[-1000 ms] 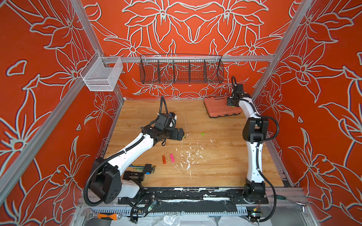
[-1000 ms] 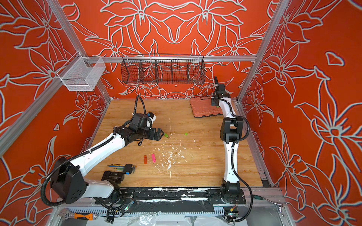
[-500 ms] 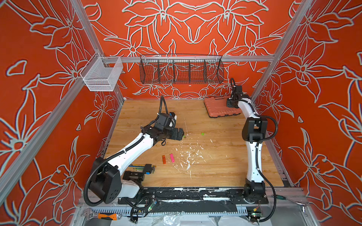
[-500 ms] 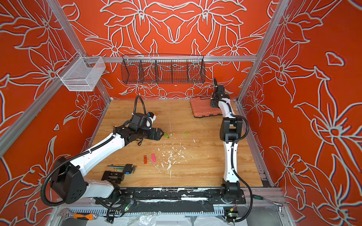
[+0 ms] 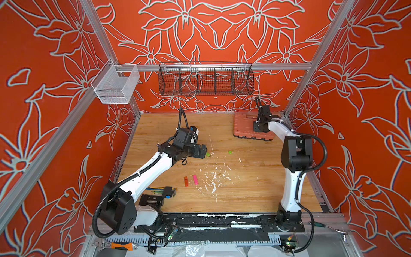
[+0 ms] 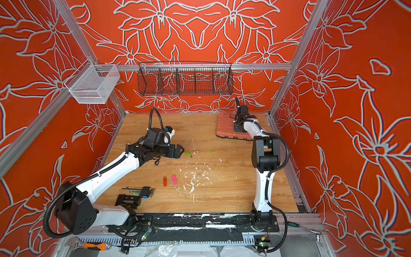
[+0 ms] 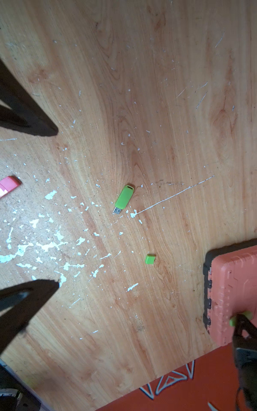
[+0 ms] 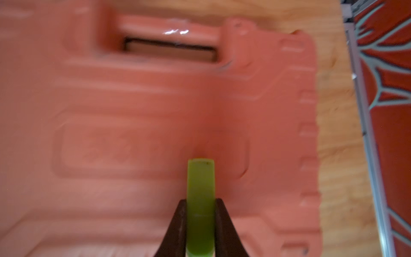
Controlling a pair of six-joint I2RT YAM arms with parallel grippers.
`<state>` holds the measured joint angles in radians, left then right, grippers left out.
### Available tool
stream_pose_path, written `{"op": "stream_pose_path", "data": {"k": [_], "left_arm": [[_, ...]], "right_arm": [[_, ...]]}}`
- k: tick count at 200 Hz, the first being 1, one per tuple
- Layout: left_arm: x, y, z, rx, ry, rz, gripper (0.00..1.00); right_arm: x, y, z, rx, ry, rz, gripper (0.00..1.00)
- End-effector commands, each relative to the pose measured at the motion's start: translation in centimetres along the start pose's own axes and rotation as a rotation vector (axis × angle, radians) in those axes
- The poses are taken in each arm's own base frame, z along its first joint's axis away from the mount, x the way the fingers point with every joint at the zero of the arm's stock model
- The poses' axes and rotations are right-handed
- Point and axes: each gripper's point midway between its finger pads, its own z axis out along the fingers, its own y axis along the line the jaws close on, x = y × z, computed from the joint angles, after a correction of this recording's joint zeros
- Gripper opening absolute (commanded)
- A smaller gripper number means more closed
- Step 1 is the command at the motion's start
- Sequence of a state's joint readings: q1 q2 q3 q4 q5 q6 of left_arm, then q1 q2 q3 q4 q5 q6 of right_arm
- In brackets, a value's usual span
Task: Close the usb drive cover
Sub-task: Pick up the USB drive from the corner of the board, then place the USB drive at the center of the board.
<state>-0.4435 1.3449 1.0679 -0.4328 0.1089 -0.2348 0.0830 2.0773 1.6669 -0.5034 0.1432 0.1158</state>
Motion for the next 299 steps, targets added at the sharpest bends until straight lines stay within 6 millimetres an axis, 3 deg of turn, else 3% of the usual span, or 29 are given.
{"op": "stream_pose_path", "data": {"k": [1, 31, 84, 110, 134, 156, 185, 214, 226, 263, 299], "left_arm": [[-1.2, 0.1, -1.1, 0.002, -0.042, 0.007, 0.98], [-1.5, -0.8, -1.1, 0.05, -0.052, 0.02, 0.98], [-1.6, -0.4, 2.4, 0.039, -0.009, 0.053, 0.99], [-2.1, -1.7, 4.9, 0.115, 0.036, 0.107, 1.0], [-2.8, -1.4, 7.3, 0.094, 0.072, 0.099, 1.0], [-2.8, -0.9, 8.9, 0.061, 0.115, 0.074, 1.0], [-1.1, -1.4, 11.4, 0.12, 0.181, 0.129, 0.99], [-0.2, -1.7, 13.2, 0.158, 0.237, 0.192, 0.99], [-0.2, -1.4, 13.8, 0.15, 0.249, 0.206, 0.99], [0.7, -1.9, 15.5, 0.201, 0.303, 0.255, 0.99], [1.1, -2.4, 16.6, 0.243, 0.345, 0.288, 0.99]], "right_arm": [[-0.2, 1.2, -4.0, -0.016, -0.114, 0.064, 0.07], [2.5, 2.1, -8.6, -0.034, -0.111, 0.069, 0.06], [16.2, 2.7, -14.5, -0.092, 0.001, 0.15, 0.07], [21.3, 3.0, -16.0, -0.157, 0.059, 0.21, 0.08], [24.6, 3.0, -15.6, -0.17, 0.1, 0.252, 0.09], [26.3, 3.6, -14.9, -0.182, 0.131, 0.248, 0.1], [27.9, 4.8, -13.8, -0.171, 0.197, 0.207, 0.11], [27.9, 5.4, -13.5, -0.17, 0.207, 0.186, 0.16], [28.0, 5.5, -13.5, -0.171, 0.209, 0.182, 0.24], [29.0, 4.9, -12.7, -0.128, 0.238, 0.158, 0.25], [28.3, 4.6, -13.3, -0.11, 0.238, 0.142, 0.47]]}}
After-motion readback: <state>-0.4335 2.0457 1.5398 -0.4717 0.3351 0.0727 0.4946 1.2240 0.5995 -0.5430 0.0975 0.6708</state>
